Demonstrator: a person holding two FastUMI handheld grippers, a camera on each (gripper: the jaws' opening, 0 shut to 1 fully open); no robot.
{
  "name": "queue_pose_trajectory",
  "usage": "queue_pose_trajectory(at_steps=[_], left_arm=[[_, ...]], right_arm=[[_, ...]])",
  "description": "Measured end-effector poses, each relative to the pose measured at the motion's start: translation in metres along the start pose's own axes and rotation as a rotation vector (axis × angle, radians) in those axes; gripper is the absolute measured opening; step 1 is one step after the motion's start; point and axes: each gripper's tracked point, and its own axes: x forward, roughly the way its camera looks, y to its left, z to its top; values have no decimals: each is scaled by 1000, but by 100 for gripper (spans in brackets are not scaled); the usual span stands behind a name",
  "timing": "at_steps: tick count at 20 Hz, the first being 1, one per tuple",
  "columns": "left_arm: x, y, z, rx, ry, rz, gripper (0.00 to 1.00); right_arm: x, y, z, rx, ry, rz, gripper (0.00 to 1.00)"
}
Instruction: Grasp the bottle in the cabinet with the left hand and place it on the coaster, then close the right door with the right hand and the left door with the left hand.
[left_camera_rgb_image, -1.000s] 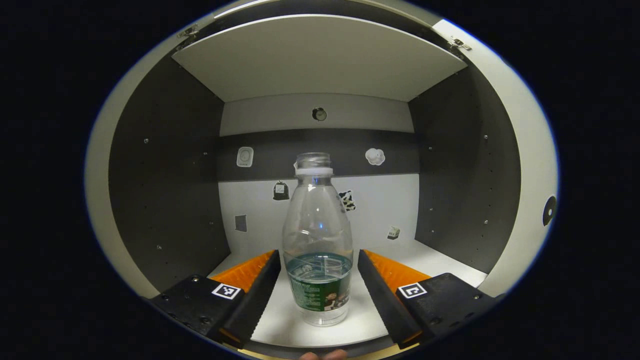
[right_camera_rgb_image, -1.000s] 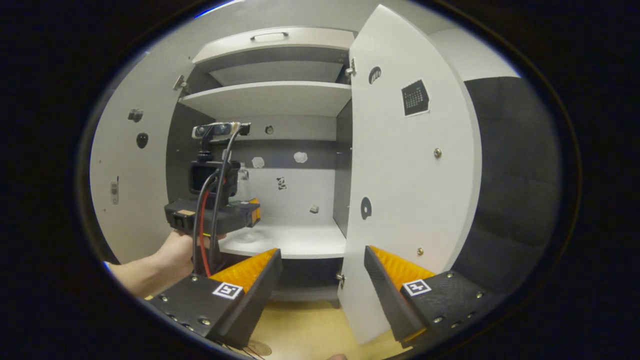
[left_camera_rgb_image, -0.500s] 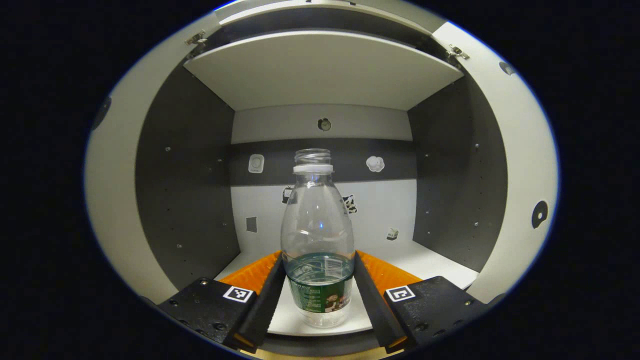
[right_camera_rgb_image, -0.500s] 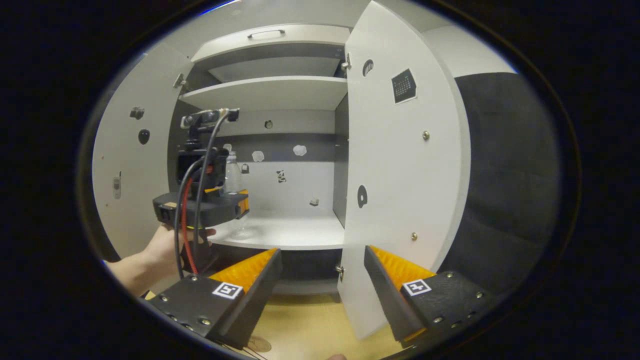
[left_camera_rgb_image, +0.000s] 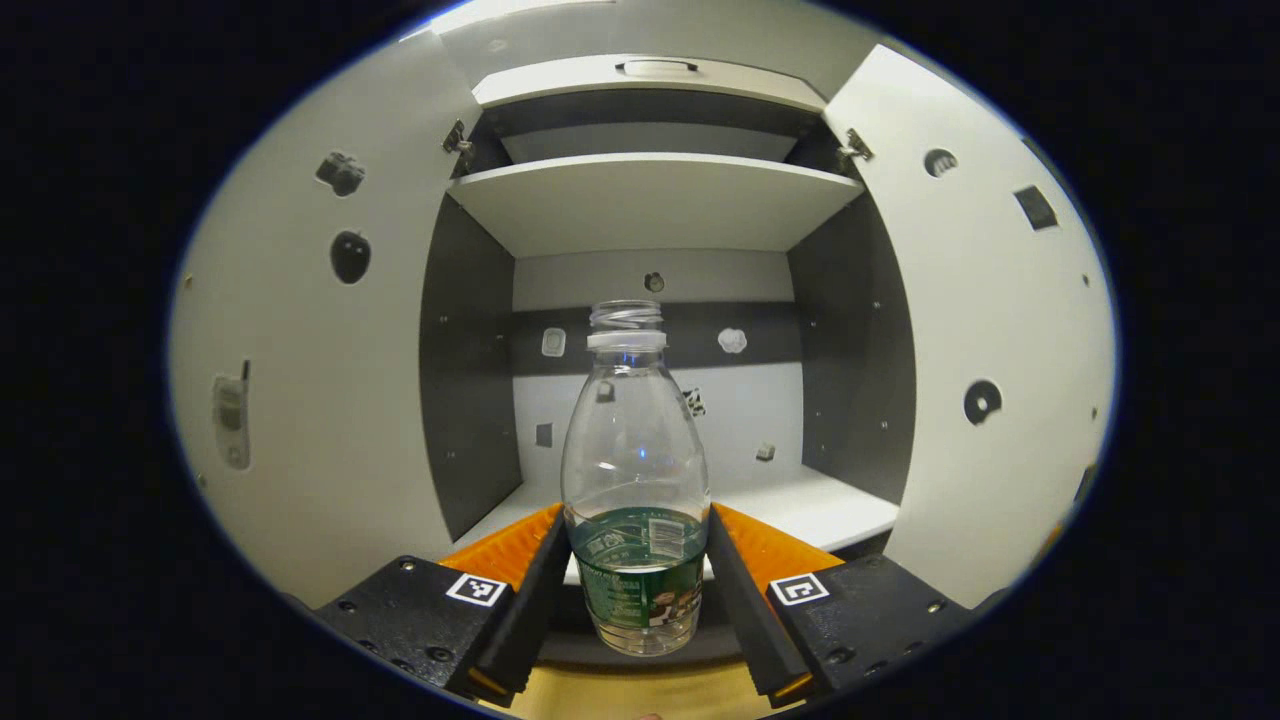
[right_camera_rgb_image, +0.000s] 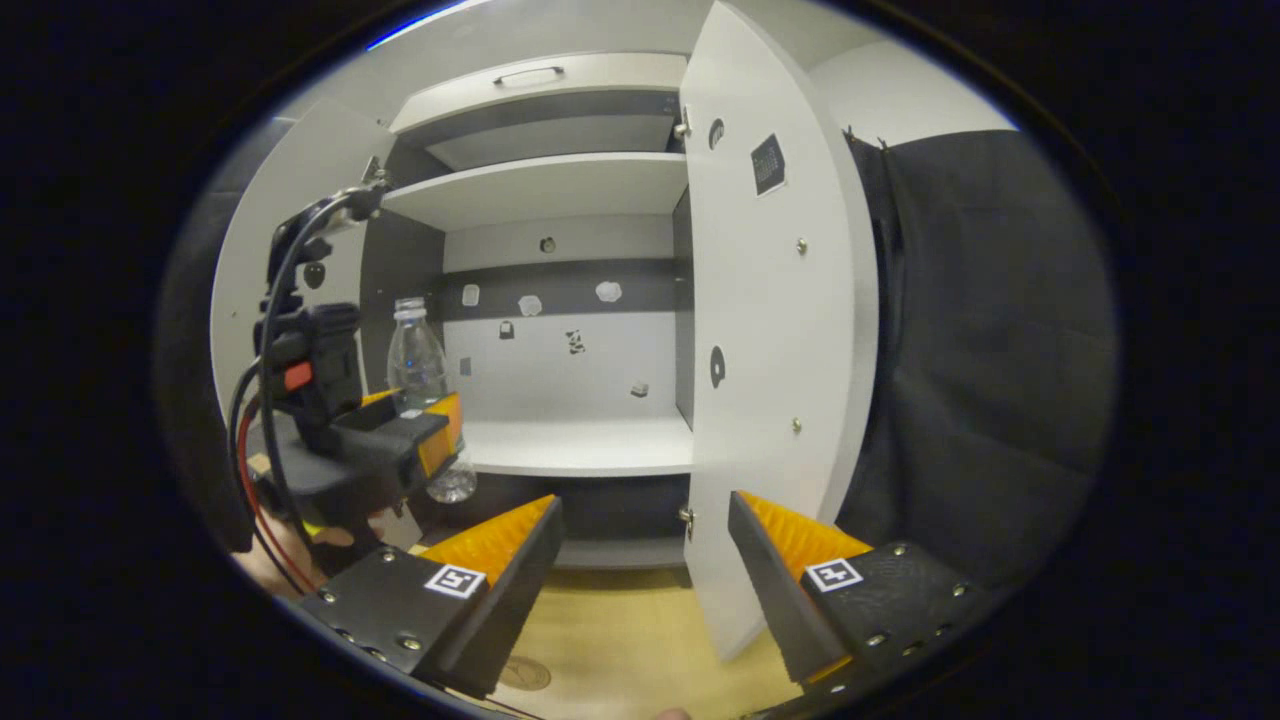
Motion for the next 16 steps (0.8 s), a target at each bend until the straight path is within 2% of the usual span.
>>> queue_pose_trajectory(at_steps=[8,13,16], left_arm=[[-87,-27,-114,28,116,-18,81],[-116,-42,-188,-13,219,-37,81],[-125,-45,-230,-17,276,-30,82]], right_arm=[[-25,-23,-34,33,71,-10,100],[-38,-38,-67,16,149,-24,100],[-42,-42,-85,46,181,-25,100]])
